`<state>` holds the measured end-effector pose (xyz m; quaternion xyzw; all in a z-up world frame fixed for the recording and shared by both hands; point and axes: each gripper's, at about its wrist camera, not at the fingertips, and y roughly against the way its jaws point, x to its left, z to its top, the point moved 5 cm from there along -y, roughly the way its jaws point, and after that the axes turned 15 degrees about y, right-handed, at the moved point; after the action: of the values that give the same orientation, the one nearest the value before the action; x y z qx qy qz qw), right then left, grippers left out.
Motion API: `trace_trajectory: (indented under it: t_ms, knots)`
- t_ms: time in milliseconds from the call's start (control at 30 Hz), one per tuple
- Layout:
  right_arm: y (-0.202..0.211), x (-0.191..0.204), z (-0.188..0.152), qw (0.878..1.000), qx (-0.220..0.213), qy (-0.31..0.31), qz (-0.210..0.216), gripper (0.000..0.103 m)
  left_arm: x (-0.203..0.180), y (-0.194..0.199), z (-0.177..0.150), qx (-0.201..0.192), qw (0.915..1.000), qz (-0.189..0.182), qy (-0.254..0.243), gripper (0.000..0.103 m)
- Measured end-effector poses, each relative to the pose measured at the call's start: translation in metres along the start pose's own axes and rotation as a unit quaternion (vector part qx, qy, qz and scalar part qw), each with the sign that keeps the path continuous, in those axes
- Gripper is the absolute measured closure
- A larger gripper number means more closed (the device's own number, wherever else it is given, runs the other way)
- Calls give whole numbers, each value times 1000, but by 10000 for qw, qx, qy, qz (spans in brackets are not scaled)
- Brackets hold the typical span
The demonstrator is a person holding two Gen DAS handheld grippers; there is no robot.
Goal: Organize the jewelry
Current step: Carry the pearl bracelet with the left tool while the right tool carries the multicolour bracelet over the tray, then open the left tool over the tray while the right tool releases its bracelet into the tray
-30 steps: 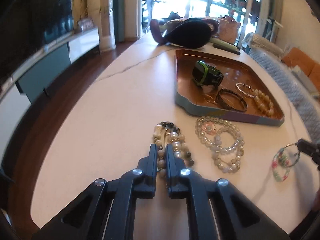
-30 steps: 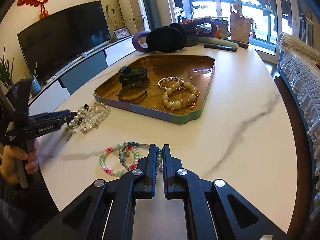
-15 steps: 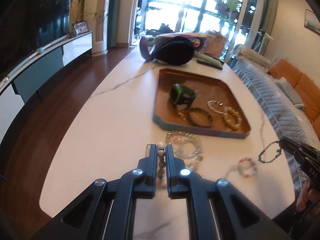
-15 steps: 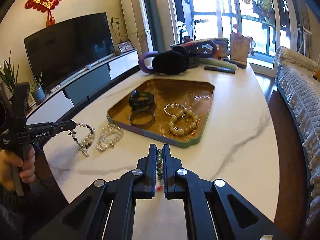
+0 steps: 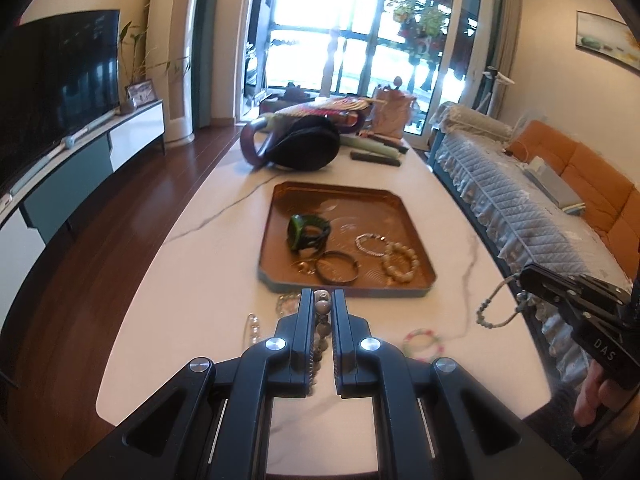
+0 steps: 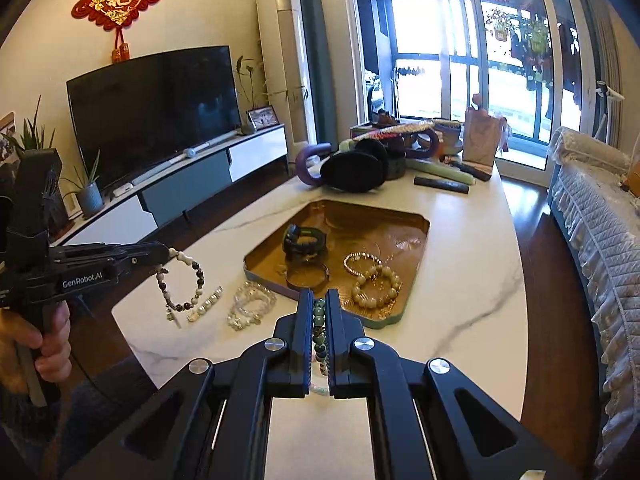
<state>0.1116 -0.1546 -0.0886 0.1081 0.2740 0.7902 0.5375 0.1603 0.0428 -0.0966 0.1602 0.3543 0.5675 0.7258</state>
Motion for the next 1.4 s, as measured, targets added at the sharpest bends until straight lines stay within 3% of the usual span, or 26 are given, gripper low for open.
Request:
trace_trajectory:
  t_ms: [400,733,1067,1400]
  knots:
    - [11,-13,38,9991,-257,292,-151,98,-41,7,29,-54,9992,-366,-179,95]
    - [-16,-34,75,9985,-409,374,-12,98,-73,-7,79,-203,9952,-906,-318,95]
    - [-95,-59,93,9976,-181,657,-116,98,-86,-96,119,6,9949,-982,-220,95]
    - [-171,-91,64,9994,140,285,-135,98,-73,-202,93,668,9926,-1010,18,95]
